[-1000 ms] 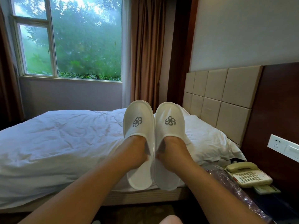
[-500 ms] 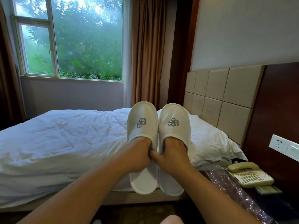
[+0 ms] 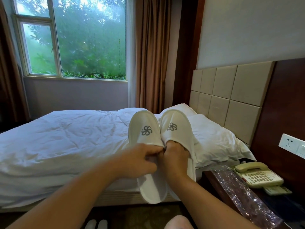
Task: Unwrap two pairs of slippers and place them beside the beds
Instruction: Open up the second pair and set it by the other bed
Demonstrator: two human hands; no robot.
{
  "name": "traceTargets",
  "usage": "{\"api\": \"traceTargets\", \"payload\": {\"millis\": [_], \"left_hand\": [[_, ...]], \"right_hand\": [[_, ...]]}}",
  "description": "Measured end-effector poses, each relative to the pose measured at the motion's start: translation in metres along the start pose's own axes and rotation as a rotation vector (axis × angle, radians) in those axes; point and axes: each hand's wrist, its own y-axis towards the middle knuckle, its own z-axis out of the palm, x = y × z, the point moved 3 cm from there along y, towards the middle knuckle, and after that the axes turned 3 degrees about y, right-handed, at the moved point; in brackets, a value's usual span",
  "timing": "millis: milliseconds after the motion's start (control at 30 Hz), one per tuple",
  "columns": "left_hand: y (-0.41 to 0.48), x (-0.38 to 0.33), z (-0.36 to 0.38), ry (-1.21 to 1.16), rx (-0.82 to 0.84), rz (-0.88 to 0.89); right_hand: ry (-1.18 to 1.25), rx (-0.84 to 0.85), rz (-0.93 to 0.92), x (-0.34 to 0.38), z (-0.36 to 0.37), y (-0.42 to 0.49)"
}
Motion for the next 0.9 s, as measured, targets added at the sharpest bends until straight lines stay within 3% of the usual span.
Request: {"api": "traceTargets", "payload": {"millis": [33, 100, 167, 233, 367, 467, 900], "left_hand": [[-0.002, 0.001, -0.008, -0.124, -0.054, 0.007], [-0.003, 0.009, -0.032, -0.193, -0.344, -0.002], [-0.005, 0.022, -0.058, -0.028, -0.701, -0.033], [-0.005, 0.038, -0.075, 0.120, -0.869, -0.118], [0.005, 0.071, -0.089, 0.169, -0.704, -0.346], [0.006, 0.083, -0.087, 0.075, -0.583, -0.373], [-0.003, 0.111, -0.073, -0.079, -0.617, -0.398]], "right_hand": [[0.005, 0.004, -0.003, -0.002, 0.001, 0.000], [0.019, 0.000, -0.022, -0.005, 0.002, -0.001], [0.032, 0.010, -0.037, -0.004, 0.003, -0.002], [0.079, 0.020, -0.112, 0.003, 0.003, -0.006], [0.106, 0.082, -0.343, 0.022, 0.004, -0.019], [0.073, 0.107, -0.409, 0.029, 0.008, -0.023], [0.192, 0.066, -0.408, 0.031, 0.010, -0.020]]}}
